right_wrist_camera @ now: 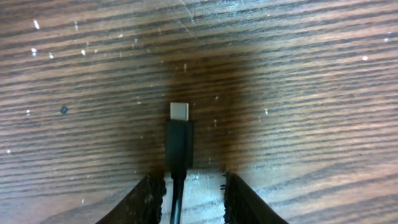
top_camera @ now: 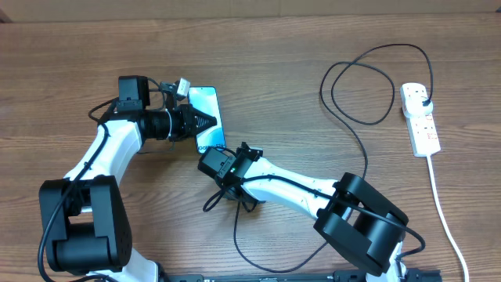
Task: Plug charger to phone and switch on socket
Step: 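Close the right gripper on the USB-C plug and lift it, then carry the plug with the right gripper toward the phone's bottom edge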
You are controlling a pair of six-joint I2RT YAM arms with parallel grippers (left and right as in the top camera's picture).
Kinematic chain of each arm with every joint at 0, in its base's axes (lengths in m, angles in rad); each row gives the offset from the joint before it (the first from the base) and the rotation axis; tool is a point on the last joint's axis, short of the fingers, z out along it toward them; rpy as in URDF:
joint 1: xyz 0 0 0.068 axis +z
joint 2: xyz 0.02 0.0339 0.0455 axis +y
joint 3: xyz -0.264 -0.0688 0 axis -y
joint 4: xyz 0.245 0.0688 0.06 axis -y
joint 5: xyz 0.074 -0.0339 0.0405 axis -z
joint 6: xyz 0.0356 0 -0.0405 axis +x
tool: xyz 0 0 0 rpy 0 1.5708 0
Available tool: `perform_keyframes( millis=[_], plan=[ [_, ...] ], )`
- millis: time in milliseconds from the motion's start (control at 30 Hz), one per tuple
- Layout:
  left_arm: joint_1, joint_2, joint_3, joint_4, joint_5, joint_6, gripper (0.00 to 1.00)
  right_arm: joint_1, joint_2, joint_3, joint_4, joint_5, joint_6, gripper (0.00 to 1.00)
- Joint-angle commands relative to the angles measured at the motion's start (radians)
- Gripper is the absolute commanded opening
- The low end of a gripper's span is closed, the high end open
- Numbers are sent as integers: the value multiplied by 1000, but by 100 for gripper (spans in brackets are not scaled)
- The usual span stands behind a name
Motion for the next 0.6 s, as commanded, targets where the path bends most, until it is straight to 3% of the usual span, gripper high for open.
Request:
perform_keyframes(
  millis=[0, 267, 567],
  plan=[
    [-13, -11, -6, 6, 28, 27, 4, -2, 13, -29, 15, 8, 12, 32],
    [-13, -11, -6, 6, 27, 27, 4, -2, 13, -31, 13, 10, 11, 13],
    [-13, -11, -6, 6, 28, 27, 4, -2, 13, -31, 3, 29, 8, 12]
  ],
)
